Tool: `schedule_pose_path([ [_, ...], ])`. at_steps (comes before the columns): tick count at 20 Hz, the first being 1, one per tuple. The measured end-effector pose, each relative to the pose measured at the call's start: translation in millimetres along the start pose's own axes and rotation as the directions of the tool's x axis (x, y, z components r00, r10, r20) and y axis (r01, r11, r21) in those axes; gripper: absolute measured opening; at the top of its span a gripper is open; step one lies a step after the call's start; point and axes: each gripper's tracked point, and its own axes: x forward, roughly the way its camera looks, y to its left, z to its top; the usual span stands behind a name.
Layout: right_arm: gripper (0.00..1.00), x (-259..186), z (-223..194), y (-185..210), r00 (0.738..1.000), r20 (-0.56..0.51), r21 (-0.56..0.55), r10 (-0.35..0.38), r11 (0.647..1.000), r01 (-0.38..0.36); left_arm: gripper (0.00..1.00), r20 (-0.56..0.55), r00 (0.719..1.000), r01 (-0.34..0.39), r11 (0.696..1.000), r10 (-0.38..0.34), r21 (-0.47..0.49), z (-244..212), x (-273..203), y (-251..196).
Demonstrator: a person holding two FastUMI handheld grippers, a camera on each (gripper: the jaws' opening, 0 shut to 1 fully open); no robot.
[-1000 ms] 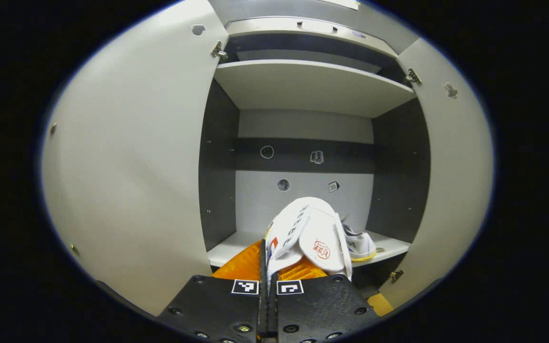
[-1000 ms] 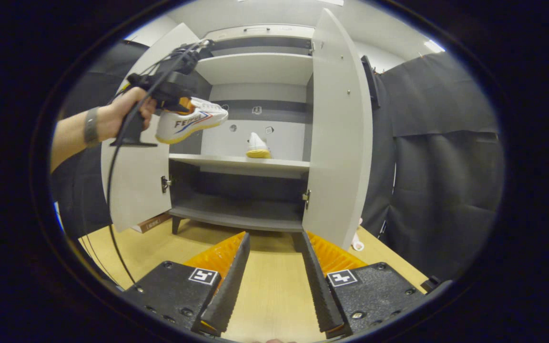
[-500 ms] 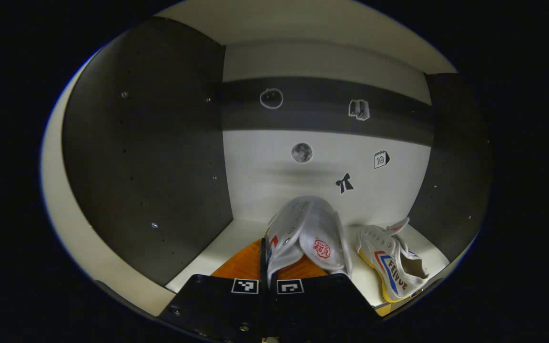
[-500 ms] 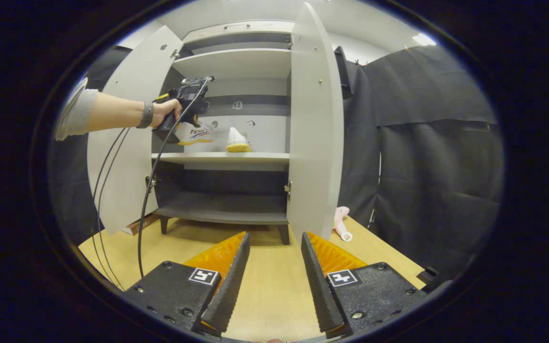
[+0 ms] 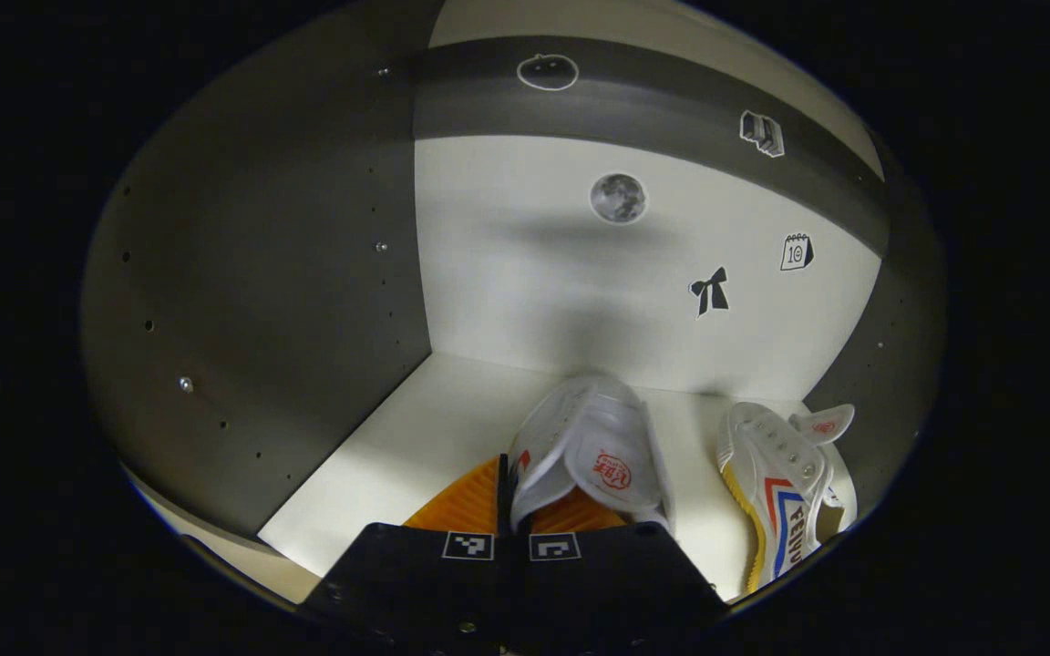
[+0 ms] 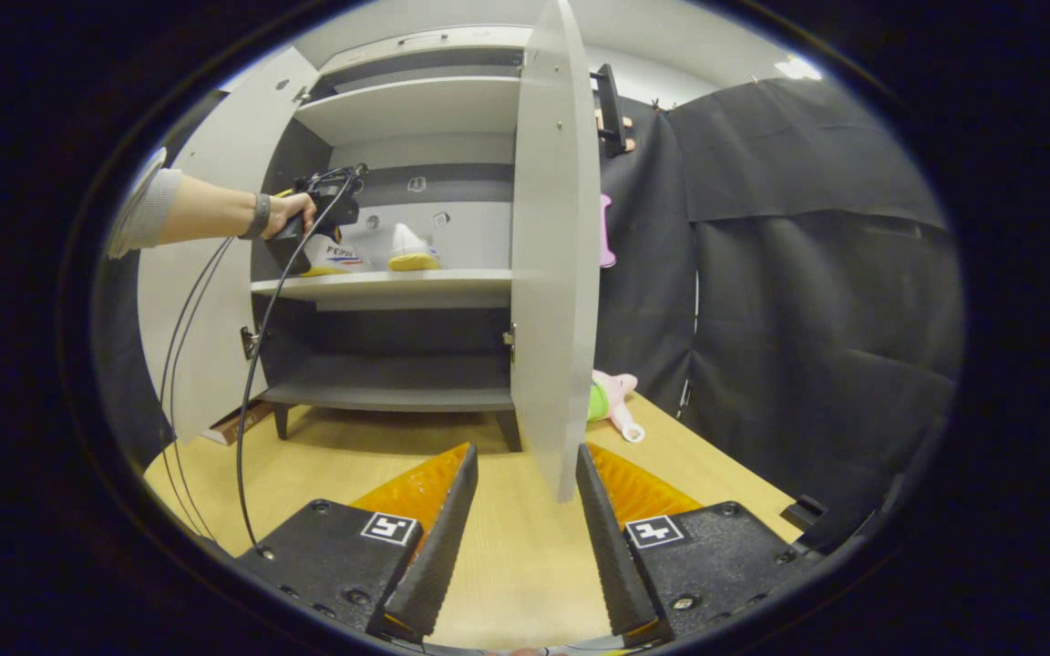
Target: Grab one shoe with the right hand and put it into the shoe cabinet, grab the other shoe with the left hand and put it into the shoe cabinet; then close the right door with the right hand and the left door with the left hand.
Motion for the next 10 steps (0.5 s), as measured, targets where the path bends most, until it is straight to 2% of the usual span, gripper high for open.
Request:
schedule_pose_path([
  [1,0.73,1.2,-1.5,1.1,1.000,-0.004,-0.002,0.004,1.000,-0.004,0.00,-0.014,1.000,0.020,1.000,-0.021,-0.012,-1.2,0.1,-2.6],
  [2,0.70,1.4,-2.0,2.2,1.000,-0.005,-0.004,0.009,1.000,-0.009,0.01,-0.010,0.998,0.064,0.998,-0.064,-0.018,1.2,-4.2,-9.4],
  [3,0.70,2.5,-1.2,4.6,1.000,-0.005,-0.004,0.017,1.000,-0.017,0.02,0.000,0.998,0.057,0.998,-0.057,-0.013,3.3,-7.8,-4.0],
  [4,0.69,1.6,-1.1,7.5,1.000,-0.003,-0.004,0.024,1.000,-0.024,0.42,0.013,0.998,0.061,0.998,-0.061,-0.015,7.6,-14.4,-0.5],
  [5,0.70,1.9,-1.0,10.8,0.999,-0.004,-0.005,0.034,0.999,-0.034,0.48,0.009,0.998,0.066,0.998,-0.066,-0.020,7.9,-21.1,0.1],
  [6,0.73,1.3,-1.0,14.2,0.999,-0.004,-0.008,0.044,0.999,-0.044,0.49,0.000,0.996,0.089,0.996,-0.089,-0.019,6.7,-29.4,-1.7],
  [7,0.73,0.3,-1.4,16.3,0.999,-0.002,-0.010,0.054,0.999,-0.054,0.38,0.005,0.995,0.105,0.994,-0.105,-0.011,7.6,-41.1,-1.5],
  [8,0.70,-1.0,-0.8,19.5,0.998,0.001,-0.012,0.064,0.998,-0.064,0.53,0.016,0.992,0.122,0.992,-0.122,-0.004,9.2,-52.1,-1.7],
  [9,0.73,-2.0,-1.5,23.0,0.997,0.000,-0.014,0.074,0.997,-0.074,0.39,0.040,0.989,0.140,0.990,-0.140,0.004,15.1,-66.4,-2.0],
  [10,0.70,-4.0,-1.3,25.8,0.996,0.000,-0.018,0.084,0.996,-0.084,0.39,0.072,0.986,0.152,0.988,-0.152,0.005,21.5,-81.3,-0.5],
])
